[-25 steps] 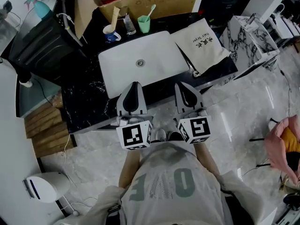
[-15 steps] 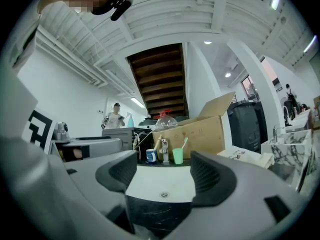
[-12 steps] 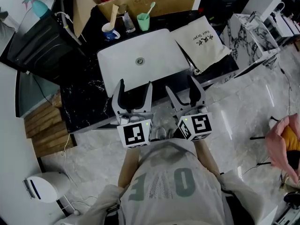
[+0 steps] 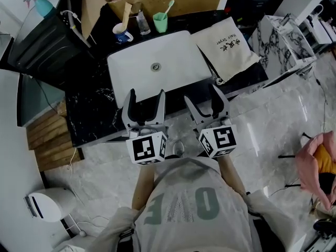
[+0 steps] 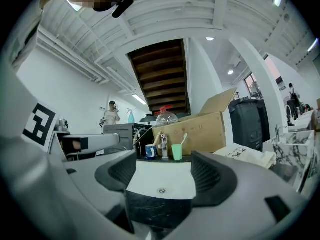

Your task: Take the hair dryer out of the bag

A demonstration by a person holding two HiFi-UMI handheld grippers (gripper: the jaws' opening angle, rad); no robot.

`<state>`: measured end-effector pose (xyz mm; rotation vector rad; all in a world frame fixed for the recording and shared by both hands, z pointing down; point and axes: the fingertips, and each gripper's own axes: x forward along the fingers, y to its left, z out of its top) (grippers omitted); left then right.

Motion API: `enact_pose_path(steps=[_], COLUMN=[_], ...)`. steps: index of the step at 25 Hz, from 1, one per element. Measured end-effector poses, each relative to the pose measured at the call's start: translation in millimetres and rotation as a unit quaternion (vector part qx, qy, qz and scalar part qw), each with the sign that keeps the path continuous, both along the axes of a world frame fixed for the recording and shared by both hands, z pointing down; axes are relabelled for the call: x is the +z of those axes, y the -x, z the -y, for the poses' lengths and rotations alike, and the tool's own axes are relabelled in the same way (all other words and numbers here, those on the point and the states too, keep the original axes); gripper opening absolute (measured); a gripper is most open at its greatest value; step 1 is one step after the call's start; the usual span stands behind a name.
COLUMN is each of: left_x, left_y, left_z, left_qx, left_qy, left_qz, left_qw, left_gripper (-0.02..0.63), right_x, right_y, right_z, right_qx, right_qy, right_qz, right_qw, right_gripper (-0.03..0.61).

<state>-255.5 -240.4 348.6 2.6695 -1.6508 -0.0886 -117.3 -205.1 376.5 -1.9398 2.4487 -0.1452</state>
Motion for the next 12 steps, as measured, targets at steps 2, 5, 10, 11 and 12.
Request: enact_pose_path(steps=[2, 5, 10, 11, 12], left_x=[0, 2, -2, -4, -6], left_y=[-5, -20, -58, -67, -77], left_z=[1, -2, -5, -6, -5], left_qx=[-0.010, -0.017, -0.022, -0.027, -0.031], left_qy=[0.002, 0.003, 0.001, -0.001, -0.003], left_qz=[-0.002, -0.007, -0.029, -0.030, -0.030], left_qw=[0.9999, 0.9998, 0.9993, 0.9992, 0.9991], left_gripper=[0.321, 0.321, 0.321, 0.321, 0.321], right_x=[-3, -1, -4, -6, -8], right_y=[-13, -40, -88, -98, -108], right_z=[1, 2, 3, 4, 6], right_qx=[-0.001, 0.003, -0.001, -0.005, -0.010], right_qy=[-0.003, -0.001, -0.002, -0.002, -0.002], right_qz=[-0.003, 0.001, 0.000, -0.002, -0.003], right_qw=[1.000, 1.000, 1.000, 1.000, 1.000], right_gripper=[0.326, 0.325, 0.325, 0.325, 0.325])
